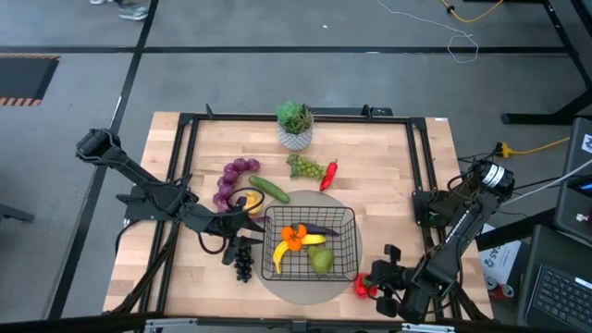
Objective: Build produce basket
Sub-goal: Put the red bell pepper into the black wire basket
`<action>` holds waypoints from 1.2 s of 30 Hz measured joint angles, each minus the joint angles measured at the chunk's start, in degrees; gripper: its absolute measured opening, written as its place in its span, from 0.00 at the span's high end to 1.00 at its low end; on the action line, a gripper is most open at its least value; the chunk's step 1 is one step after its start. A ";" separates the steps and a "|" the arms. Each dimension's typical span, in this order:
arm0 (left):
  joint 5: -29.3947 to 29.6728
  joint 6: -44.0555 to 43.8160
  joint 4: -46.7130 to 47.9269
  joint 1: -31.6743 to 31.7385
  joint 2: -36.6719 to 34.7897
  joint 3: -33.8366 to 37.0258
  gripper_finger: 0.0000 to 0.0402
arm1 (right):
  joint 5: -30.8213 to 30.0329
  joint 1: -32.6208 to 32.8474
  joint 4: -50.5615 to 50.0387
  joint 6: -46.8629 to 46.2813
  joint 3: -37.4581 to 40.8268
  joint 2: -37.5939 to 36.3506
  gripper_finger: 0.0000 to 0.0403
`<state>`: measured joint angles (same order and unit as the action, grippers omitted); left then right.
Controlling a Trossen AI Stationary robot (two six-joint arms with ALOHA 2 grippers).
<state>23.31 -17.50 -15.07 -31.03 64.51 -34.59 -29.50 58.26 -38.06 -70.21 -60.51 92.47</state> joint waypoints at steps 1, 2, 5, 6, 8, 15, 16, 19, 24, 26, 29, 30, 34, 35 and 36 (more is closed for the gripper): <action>0.00 0.02 0.00 0.00 0.00 0.00 0.67 | 0.89 -0.02 -0.01 -0.14 -0.07 -0.10 1.00; 0.00 0.02 0.00 0.00 0.00 0.00 0.67 | 1.85 -0.02 -0.15 -0.29 -0.40 -0.19 0.99; 0.00 0.02 0.00 0.00 0.00 0.00 0.67 | 3.49 0.00 -0.22 1.06 -3.01 -0.23 1.00; 0.00 0.02 0.00 0.00 0.00 0.00 0.67 | 3.95 0.00 -0.40 2.70 -4.18 -0.24 1.00; 0.00 0.02 0.00 0.00 0.00 0.00 0.67 | 4.34 0.00 -0.78 7.19 -6.53 -0.26 1.00; 0.00 0.02 0.01 0.00 0.00 0.00 0.67 | 2.96 0.02 -2.54 23.72 -14.26 -0.33 1.00; 0.00 0.02 0.00 0.00 0.00 0.00 0.67 | 2.60 0.02 -3.11 24.15 -14.88 -0.33 1.00; 0.00 0.04 0.00 0.00 0.00 0.00 0.67 | 2.38 0.02 -4.76 23.96 -16.03 -0.33 1.00; 0.00 0.04 0.00 0.00 0.00 0.00 0.67 | 2.22 0.01 -4.71 23.97 -16.15 -0.33 1.00; 0.00 0.04 0.02 0.00 0.00 0.00 0.67 | 2.47 0.00 -4.70 23.95 -16.13 -0.33 1.00; 0.00 0.04 0.00 0.00 0.00 0.00 0.67 | 3.49 0.00 -4.68 23.67 -16.11 -0.33 0.99; 0.00 0.04 0.02 0.00 0.00 0.00 0.67 | 3.52 0.00 -4.70 22.61 -16.11 -0.33 0.98; 0.00 0.02 0.00 0.00 -0.01 0.00 0.67 | 3.88 -0.59 -5.59 16.72 -16.09 -0.33 0.90; 0.00 0.03 0.02 0.00 0.00 0.00 0.67 | 3.86 -0.69 -6.59 15.59 -16.07 -0.33 0.87; 0.00 0.04 0.00 0.00 0.00 0.00 0.67 | 3.89 -0.71 -7.57 14.47 -16.06 -0.33 0.84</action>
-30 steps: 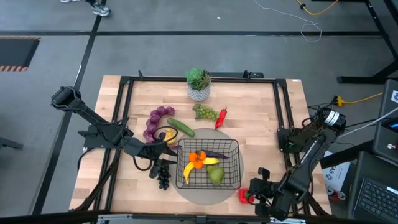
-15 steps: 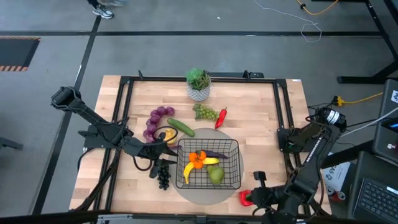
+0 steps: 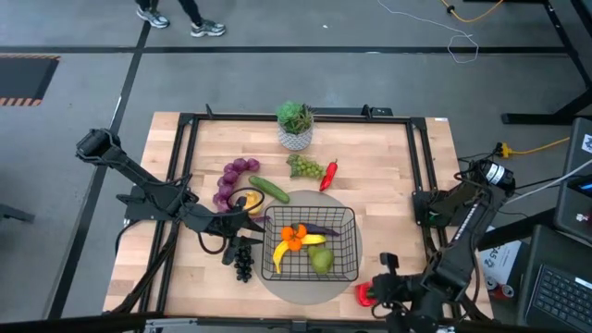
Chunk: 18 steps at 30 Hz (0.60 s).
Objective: Build produce basket
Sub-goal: Put the red bell pepper into the black wire basket
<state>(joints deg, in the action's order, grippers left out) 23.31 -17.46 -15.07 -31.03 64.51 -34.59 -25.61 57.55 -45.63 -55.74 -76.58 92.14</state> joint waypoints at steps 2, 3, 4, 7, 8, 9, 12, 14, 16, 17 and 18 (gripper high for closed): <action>0.00 -0.02 0.02 0.00 0.00 0.00 0.67 | -0.03 -0.01 -1.92 -1.98 0.00 0.00 0.78; 0.00 -0.02 0.02 0.00 0.00 0.00 0.67 | 0.04 -0.01 -2.92 -2.91 0.00 0.00 0.75; 0.00 -0.03 0.02 0.00 0.00 0.00 0.67 | 0.27 0.01 -3.94 -4.36 0.00 0.00 0.72; 0.00 -0.02 0.02 0.00 0.00 0.00 0.67 | 1.09 0.01 -5.98 -7.19 0.02 0.47 0.63; 0.00 -0.02 0.02 0.00 0.00 0.00 0.67 | 1.18 0.01 -6.27 -7.71 0.02 0.94 0.61; 0.00 -0.02 0.02 0.00 0.00 0.00 0.67 | 1.28 0.01 -6.34 -8.07 0.02 1.53 0.59; 0.00 -0.02 0.02 0.00 0.00 0.00 0.67 | 1.27 0.01 -6.24 -8.08 0.02 3.54 0.56; 0.00 -0.02 0.02 0.00 -0.01 0.00 0.67 | 1.30 0.01 -5.80 -8.49 0.02 5.34 0.56; 0.00 -0.02 0.02 0.00 0.00 -0.01 0.67 | 1.43 0.01 -4.60 -8.51 0.09 6.91 0.55; 0.00 -0.02 0.02 0.00 0.00 -0.02 0.67 | 1.71 0.01 -4.12 -8.51 0.09 7.56 0.55; 0.00 -0.02 0.02 0.00 0.00 0.00 0.67 | 2.30 0.01 -3.76 -8.53 0.09 8.13 0.55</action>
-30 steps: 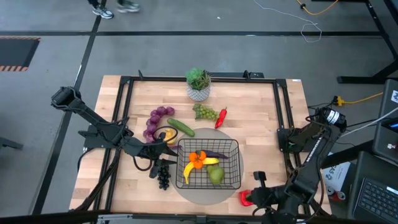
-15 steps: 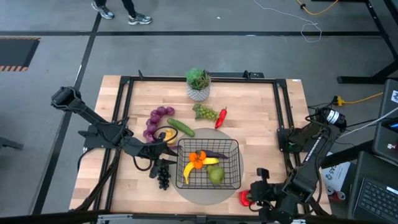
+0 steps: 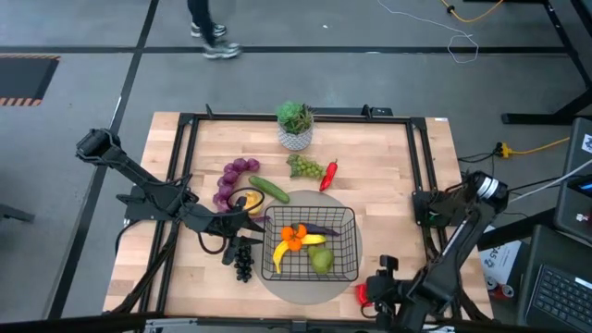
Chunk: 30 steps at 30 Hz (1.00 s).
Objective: Build produce basket
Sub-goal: Put the red bell pepper into the black wire basket
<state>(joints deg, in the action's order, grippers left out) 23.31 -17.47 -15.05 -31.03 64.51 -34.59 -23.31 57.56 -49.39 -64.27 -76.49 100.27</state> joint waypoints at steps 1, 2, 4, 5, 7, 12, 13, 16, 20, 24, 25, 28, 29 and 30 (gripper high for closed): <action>0.00 0.00 0.00 0.00 0.00 0.00 0.67 | 0.75 0.00 0.20 -0.01 0.00 0.62 0.55; 0.00 0.00 0.00 0.00 0.00 0.00 0.67 | 1.32 0.00 0.27 -0.02 0.00 1.20 0.55; 0.00 0.00 0.00 0.00 0.00 0.00 0.67 | 1.51 0.00 0.23 -0.02 0.00 2.05 0.55; 0.00 0.00 0.00 0.00 0.00 0.00 0.67 | 1.53 0.00 0.25 -0.01 0.00 2.31 0.55; 0.00 0.00 0.00 0.00 0.00 0.00 0.67 | 1.98 0.00 0.25 -0.02 0.00 2.55 0.56; 0.00 0.02 0.00 0.00 0.00 0.00 0.67 | 2.11 0.00 0.21 -0.03 0.00 2.55 0.59; 0.00 0.01 0.00 0.00 0.00 0.00 0.67 | 2.42 0.00 0.25 -0.06 0.00 2.55 0.60; 0.00 0.01 0.00 0.00 0.00 -0.01 0.67 | 2.33 0.09 -0.20 -1.63 0.00 2.55 0.62; 0.00 0.02 0.02 0.00 0.00 0.00 0.67 | 2.21 0.07 -3.69 -5.58 0.00 2.91 0.64; 0.00 0.02 0.02 0.00 0.00 -0.01 0.67 | 4.19 0.07 -3.59 -6.15 0.00 3.85 0.64; -0.01 0.02 0.01 0.00 0.00 0.00 0.67 | 4.28 0.07 -3.10 -6.08 0.00 3.97 0.64; 0.00 0.02 0.01 0.00 0.00 -0.01 0.67 | 4.38 0.07 -2.18 -6.07 0.00 4.22 0.64; 0.00 0.02 0.02 0.00 0.00 -0.01 0.67 | 4.38 0.07 -2.22 -6.08 0.00 4.26 0.64; 0.00 0.02 0.02 0.00 0.00 -0.02 0.67 | 4.38 0.07 -2.20 -6.08 0.00 4.26 0.64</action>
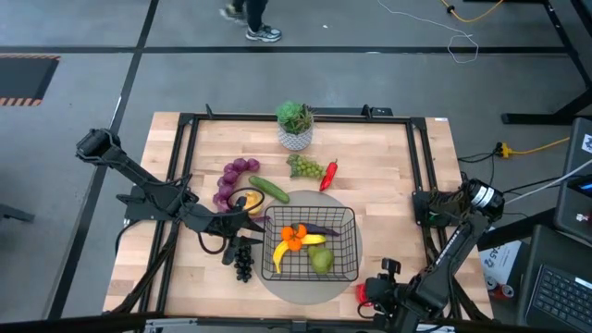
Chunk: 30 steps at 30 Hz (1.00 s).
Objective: Build produce basket
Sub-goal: Put the red bell pepper into the black wire basket
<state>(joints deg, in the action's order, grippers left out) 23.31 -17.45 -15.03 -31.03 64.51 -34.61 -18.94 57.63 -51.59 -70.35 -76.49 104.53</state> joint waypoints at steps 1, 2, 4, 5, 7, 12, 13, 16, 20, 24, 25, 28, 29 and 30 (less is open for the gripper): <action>0.00 0.02 -0.02 0.00 0.00 0.02 0.67 | 0.00 0.00 0.00 0.01 0.00 0.00 0.64; 0.00 0.00 -0.02 0.00 0.00 0.00 0.67 | 0.00 0.00 -0.02 0.02 0.00 0.00 0.64; 0.00 0.00 0.00 0.00 0.00 0.00 0.67 | 0.00 0.00 -0.04 0.04 0.00 0.00 0.64; 0.00 0.02 -0.02 0.00 0.00 0.00 0.67 | 0.00 0.00 -0.04 0.07 0.00 0.00 0.64; 0.00 0.00 0.00 0.00 0.00 0.01 0.67 | -0.07 0.00 -0.07 0.07 0.00 0.00 0.65; 0.00 0.00 -0.01 0.00 0.00 0.00 0.67 | -0.34 0.00 -0.11 0.09 0.00 0.00 0.73; 0.00 0.00 0.00 0.00 -0.01 0.00 0.67 | -0.38 0.00 -0.17 0.09 0.00 0.00 0.76; 0.00 0.01 0.00 0.00 0.00 0.00 0.67 | -0.86 0.00 -0.56 0.09 0.00 0.00 0.87; 0.00 0.00 0.00 0.00 0.00 0.00 0.67 | -1.31 0.00 -0.59 0.37 0.00 0.00 0.97; 0.00 0.00 0.00 0.00 -0.01 0.00 0.67 | -1.25 0.00 -1.93 0.33 -0.04 -0.02 0.96; 0.00 0.00 0.00 0.00 0.00 0.00 0.67 | -1.04 -0.02 -2.55 0.33 -0.20 -0.04 0.97; 0.00 0.02 -0.02 0.00 0.00 0.00 0.67 | -0.32 -0.02 -5.85 0.81 -1.62 -0.04 0.98; 0.00 0.02 0.00 0.00 -0.01 0.01 0.67 | -0.33 -0.02 -6.58 1.82 -2.41 -0.04 0.98; 0.00 0.02 -0.02 0.00 0.00 0.00 0.67 | -0.36 -0.02 -7.32 3.07 -3.34 -0.05 0.98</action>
<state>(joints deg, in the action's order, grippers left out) 23.31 -17.43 -15.05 -31.03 64.51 -34.61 -19.30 57.61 -58.92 -67.28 -79.83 104.48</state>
